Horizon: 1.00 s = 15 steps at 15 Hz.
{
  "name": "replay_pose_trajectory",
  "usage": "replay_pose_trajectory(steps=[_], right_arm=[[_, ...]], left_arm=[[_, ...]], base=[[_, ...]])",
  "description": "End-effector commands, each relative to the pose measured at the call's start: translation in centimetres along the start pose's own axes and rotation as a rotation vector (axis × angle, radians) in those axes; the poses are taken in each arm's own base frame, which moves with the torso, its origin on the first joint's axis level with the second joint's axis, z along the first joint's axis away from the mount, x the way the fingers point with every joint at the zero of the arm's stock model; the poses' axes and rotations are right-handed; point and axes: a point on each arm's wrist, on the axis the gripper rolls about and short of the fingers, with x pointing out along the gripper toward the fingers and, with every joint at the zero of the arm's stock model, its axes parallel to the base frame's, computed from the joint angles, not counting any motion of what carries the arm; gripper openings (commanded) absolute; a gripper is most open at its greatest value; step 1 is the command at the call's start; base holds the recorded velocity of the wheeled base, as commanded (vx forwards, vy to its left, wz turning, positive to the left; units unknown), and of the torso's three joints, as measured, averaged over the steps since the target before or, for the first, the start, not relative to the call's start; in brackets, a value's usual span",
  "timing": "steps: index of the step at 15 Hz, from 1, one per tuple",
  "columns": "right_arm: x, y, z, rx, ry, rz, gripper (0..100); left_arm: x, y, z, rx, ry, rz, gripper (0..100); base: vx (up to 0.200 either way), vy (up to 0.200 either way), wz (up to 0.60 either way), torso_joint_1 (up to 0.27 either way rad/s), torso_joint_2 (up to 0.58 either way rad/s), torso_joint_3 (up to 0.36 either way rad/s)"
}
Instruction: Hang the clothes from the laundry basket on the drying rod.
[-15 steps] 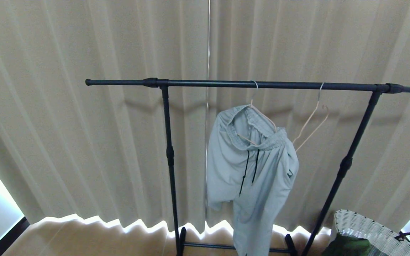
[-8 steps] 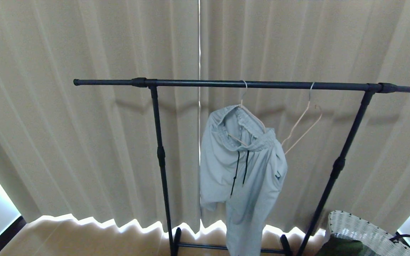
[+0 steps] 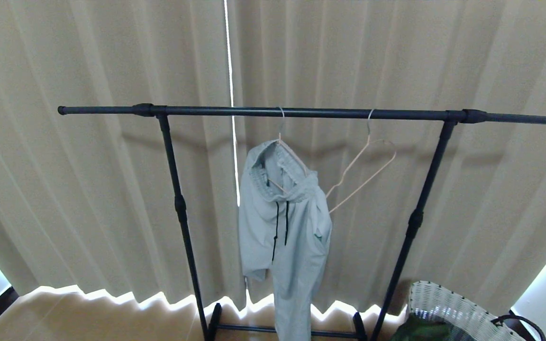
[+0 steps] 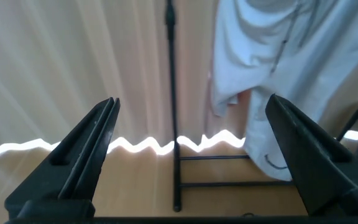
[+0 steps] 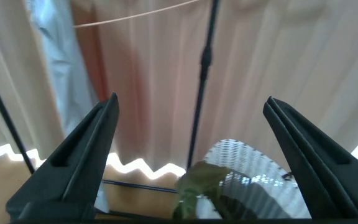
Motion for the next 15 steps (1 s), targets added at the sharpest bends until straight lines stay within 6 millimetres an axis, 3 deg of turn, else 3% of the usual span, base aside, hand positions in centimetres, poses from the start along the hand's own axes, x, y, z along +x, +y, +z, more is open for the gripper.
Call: replay_pose_trajectory(steps=[1,15], right_arm=[[-0.01,0.0,0.0,0.0,-0.001,0.001,100],[-0.01,0.0,0.01,0.001,-0.002,0.001,100]], left_arm=[[0.02,0.0,0.01,-0.001,0.003,0.0,100],[0.01,0.02,0.01,-0.013,0.002,0.011,100]], base=[[0.0,-0.2,0.0,0.002,0.0,0.002],[0.0,0.0,0.0,0.0,0.0,0.0]])
